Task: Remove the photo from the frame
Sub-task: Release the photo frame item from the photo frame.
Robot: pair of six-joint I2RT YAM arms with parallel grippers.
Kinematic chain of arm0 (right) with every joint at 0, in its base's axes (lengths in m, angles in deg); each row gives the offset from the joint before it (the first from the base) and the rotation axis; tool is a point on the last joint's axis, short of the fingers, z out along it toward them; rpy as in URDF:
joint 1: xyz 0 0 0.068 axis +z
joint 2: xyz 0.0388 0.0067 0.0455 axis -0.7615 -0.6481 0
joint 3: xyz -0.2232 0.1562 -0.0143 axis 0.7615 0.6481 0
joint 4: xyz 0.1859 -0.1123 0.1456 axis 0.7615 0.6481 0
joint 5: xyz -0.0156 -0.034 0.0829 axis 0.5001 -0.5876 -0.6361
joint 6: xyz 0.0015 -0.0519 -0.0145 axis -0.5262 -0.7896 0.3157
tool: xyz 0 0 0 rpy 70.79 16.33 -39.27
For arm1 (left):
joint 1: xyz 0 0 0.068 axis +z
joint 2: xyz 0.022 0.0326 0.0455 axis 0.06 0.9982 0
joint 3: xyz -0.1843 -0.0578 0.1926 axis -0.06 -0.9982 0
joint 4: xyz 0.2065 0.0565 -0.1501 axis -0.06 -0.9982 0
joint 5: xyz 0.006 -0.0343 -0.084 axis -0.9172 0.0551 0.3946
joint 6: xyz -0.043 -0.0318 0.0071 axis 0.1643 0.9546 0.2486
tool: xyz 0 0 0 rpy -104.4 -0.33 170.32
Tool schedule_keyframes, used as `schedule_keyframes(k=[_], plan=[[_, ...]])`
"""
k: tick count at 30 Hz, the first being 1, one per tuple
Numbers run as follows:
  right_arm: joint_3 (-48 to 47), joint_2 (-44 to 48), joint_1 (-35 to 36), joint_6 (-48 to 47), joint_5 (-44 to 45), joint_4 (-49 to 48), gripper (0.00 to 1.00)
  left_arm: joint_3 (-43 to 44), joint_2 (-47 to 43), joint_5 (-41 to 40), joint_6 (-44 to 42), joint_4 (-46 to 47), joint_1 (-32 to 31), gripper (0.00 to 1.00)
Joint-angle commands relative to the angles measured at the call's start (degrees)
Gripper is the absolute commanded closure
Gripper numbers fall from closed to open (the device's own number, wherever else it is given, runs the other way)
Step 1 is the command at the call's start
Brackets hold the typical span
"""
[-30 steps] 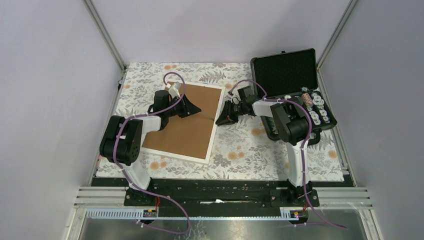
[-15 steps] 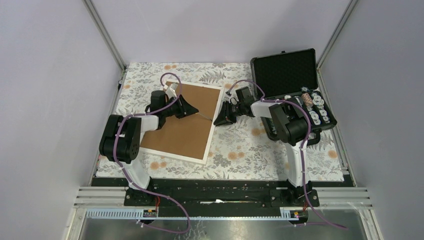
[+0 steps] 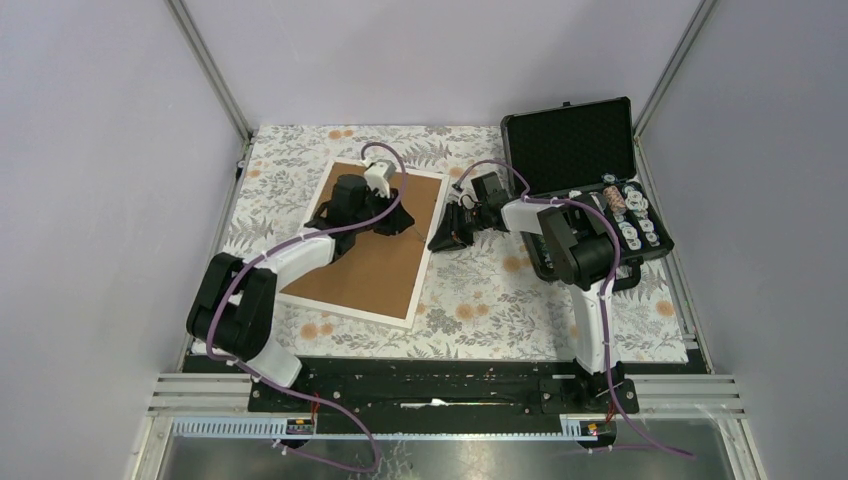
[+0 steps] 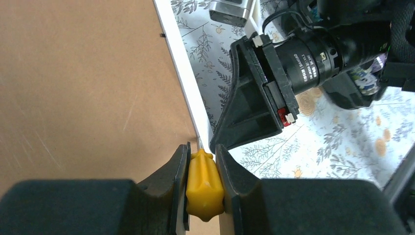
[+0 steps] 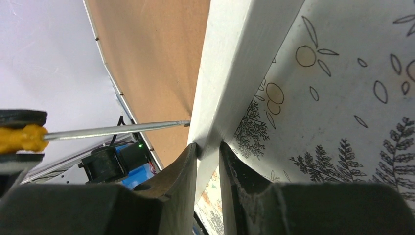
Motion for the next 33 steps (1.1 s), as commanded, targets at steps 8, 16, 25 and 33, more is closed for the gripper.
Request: schedule_keyframes(k=[8, 16, 25, 33], plan=[[-5.22, -5.97, 2.06, 2.11, 6.63, -5.07, 0.72, 6.10, 1.27, 5.50, -3.16, -13.80, -19.09, 1.00], [-4.61, -6.04, 1.82, 3.53, 6.62, -6.78, 0.72, 7.18, 1.30, 3.48, -4.65, -15.36, -23.12, 1.00], [-3.45, -4.67, 1.44, 2.14, 5.69, -6.70, 0.72, 9.57, 2.22, 1.62, -7.39, -18.21, -24.61, 1.00], [0.13, 2.87, 0.46, -4.87, 5.30, -4.37, 0.65, 12.76, 0.87, 8.31, -4.13, -14.76, -6.38, 1.00]])
